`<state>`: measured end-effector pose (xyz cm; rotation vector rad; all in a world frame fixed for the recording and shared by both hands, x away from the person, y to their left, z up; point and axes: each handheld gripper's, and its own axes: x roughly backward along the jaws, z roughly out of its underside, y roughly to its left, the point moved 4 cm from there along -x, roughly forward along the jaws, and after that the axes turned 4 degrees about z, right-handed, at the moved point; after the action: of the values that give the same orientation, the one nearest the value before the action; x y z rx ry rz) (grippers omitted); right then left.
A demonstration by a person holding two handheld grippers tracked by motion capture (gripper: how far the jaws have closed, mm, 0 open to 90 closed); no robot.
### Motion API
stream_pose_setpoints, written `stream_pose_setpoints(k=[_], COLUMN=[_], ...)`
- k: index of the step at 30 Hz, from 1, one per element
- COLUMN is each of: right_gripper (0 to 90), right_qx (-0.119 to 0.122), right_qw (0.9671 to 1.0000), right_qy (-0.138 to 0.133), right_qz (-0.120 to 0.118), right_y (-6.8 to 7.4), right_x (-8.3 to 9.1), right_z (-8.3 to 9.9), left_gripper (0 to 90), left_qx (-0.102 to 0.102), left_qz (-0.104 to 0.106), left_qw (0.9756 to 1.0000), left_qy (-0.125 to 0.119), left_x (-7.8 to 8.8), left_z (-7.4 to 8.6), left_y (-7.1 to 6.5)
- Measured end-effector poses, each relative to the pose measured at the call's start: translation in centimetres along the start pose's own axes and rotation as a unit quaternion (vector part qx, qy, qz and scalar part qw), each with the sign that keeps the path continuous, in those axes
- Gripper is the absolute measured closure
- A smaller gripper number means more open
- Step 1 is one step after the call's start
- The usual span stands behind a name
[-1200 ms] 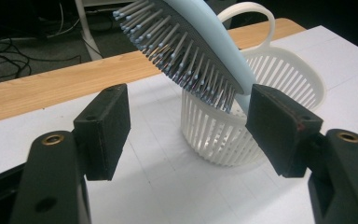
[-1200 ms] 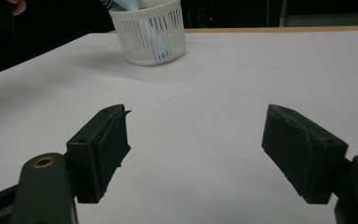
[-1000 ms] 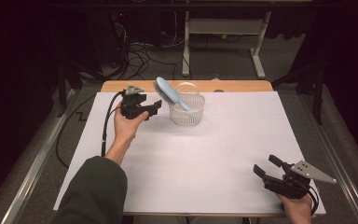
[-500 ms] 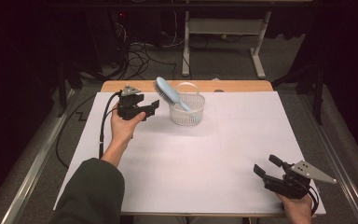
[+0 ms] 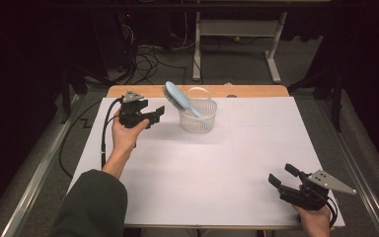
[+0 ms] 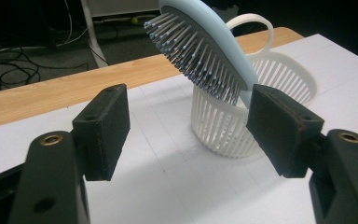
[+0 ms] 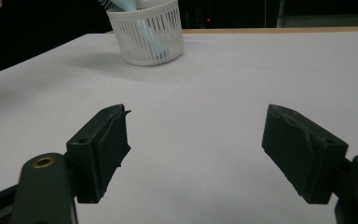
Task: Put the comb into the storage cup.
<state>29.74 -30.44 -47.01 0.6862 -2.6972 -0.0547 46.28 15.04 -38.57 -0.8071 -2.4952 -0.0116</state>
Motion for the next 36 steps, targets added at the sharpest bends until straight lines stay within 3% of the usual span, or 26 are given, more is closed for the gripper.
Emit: stream_pose_setpoints(k=[15,36], right_gripper=[23.2,23.0], right_qx=[-0.001,-0.004], right_qw=[1.0,1.0], right_qy=[-0.002,-0.003], right_qz=[0.002,0.005], right_y=[-0.1,-0.1], right_x=[0.0,0.1], right_z=[0.0,0.0], left_gripper=[30.5,29.4], left_qx=[0.0,-0.009], left_qz=[-0.002,0.008], left_qw=[0.9999,0.9997], left_qy=[-0.013,-0.019], left_x=[1.8,3.2], left_z=[0.5,1.6], left_y=[0.5,0.2])
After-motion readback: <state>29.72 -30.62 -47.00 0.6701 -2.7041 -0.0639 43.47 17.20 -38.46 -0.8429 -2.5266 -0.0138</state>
